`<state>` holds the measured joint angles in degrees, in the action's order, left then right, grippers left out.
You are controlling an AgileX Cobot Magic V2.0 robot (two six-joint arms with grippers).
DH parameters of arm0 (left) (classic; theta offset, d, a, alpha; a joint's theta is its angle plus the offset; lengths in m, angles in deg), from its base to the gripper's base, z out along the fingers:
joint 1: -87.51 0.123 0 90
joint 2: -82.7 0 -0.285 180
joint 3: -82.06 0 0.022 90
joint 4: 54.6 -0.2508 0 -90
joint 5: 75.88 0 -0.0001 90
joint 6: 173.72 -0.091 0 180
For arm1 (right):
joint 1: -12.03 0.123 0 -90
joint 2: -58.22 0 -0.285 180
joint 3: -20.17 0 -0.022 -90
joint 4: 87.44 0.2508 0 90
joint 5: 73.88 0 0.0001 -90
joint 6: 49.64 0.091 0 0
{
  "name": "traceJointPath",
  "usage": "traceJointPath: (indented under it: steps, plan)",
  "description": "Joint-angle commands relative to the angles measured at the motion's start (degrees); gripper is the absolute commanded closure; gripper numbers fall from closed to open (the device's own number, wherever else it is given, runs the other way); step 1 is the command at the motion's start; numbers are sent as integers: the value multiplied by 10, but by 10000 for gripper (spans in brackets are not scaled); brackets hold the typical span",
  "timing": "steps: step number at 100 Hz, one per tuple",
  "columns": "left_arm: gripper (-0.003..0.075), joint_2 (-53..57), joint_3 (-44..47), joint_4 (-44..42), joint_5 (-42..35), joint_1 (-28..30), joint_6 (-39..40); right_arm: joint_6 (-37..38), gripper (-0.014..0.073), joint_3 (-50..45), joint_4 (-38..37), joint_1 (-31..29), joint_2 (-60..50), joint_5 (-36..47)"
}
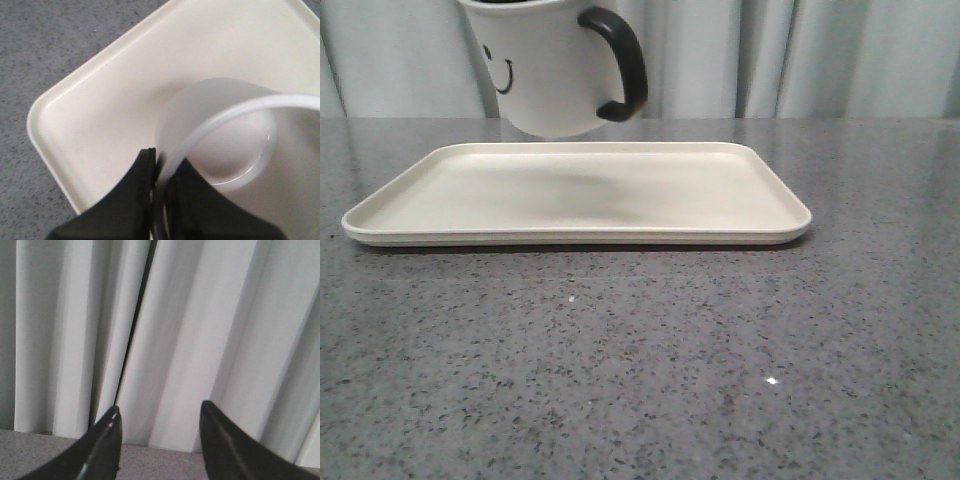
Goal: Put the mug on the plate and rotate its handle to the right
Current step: 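Lift the mug with the left gripper and carry it over the tray, then lower the mug onto the cream tray and open the left gripper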
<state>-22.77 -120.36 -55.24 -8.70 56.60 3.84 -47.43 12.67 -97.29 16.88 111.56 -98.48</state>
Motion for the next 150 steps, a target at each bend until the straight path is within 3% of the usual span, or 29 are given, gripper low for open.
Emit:
traceJointPath:
  steps: [1, 128, 150]
  plan:
    - [729, 8, -20, 6, -33, -6, 3, -4, 221, 11, -9, 1, 0, 40]
    - [727, -50, -20, 18, -45, -6, 3, -4, 221, 11, -9, 1, 0, 15]
    - [629, -50, -20, 20, -41, -6, 3, -4, 221, 11, -9, 1, 0, 15]
